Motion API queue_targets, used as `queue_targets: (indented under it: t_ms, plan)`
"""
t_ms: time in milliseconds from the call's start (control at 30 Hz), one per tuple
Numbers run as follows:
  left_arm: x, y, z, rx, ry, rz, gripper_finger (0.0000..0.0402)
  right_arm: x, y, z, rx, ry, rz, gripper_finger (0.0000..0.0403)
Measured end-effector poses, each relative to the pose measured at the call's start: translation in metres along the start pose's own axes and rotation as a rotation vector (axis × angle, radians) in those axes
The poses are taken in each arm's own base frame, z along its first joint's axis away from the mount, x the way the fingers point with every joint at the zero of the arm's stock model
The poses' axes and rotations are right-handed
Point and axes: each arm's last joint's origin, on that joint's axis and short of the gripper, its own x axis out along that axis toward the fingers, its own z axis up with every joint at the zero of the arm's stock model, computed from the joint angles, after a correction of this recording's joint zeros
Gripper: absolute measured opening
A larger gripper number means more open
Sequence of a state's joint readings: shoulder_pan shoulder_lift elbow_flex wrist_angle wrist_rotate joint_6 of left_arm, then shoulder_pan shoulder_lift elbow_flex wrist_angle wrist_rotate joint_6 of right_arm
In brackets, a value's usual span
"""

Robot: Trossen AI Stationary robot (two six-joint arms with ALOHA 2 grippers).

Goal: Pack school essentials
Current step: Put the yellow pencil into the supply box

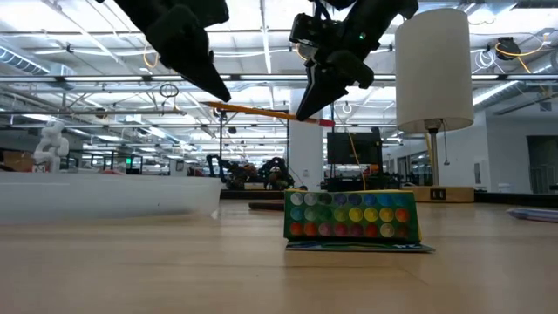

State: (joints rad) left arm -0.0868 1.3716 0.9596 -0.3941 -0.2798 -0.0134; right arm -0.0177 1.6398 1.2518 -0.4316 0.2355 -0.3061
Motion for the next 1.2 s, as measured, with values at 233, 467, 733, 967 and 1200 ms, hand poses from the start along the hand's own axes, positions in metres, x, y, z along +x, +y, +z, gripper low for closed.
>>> queue_targets:
  t_ms: [233, 467, 733, 967, 1200]
  plan:
    - [0.0, 0.0, 0.0, -0.003, 0.001, -0.002, 0.0182, 0.0, 0.001, 0.0, 0.037, -0.002, 0.005, 0.0009]
    - [0.0, 0.0, 0.0, -0.007, 0.0, -0.002, 0.0182, -0.001, 0.005, 0.002, 0.048, -0.007, 0.012, 0.0006]
    - [-0.005, -0.005, 0.001, -0.003, -0.016, -0.021, 0.0182, -0.003, 0.011, 0.004, 0.1, -0.014, 0.028, 0.0006]
    - [-0.036, -0.013, 0.006, -0.094, -0.118, -0.008, 0.0182, -0.003, 0.026, 0.001, 0.112, -0.008, 0.051, 0.0001]
    - [-0.055, -0.031, 0.0, -0.129, -0.132, 0.019, 0.0182, 0.007, 0.036, -0.013, 0.14, 0.008, 0.111, 0.0001]
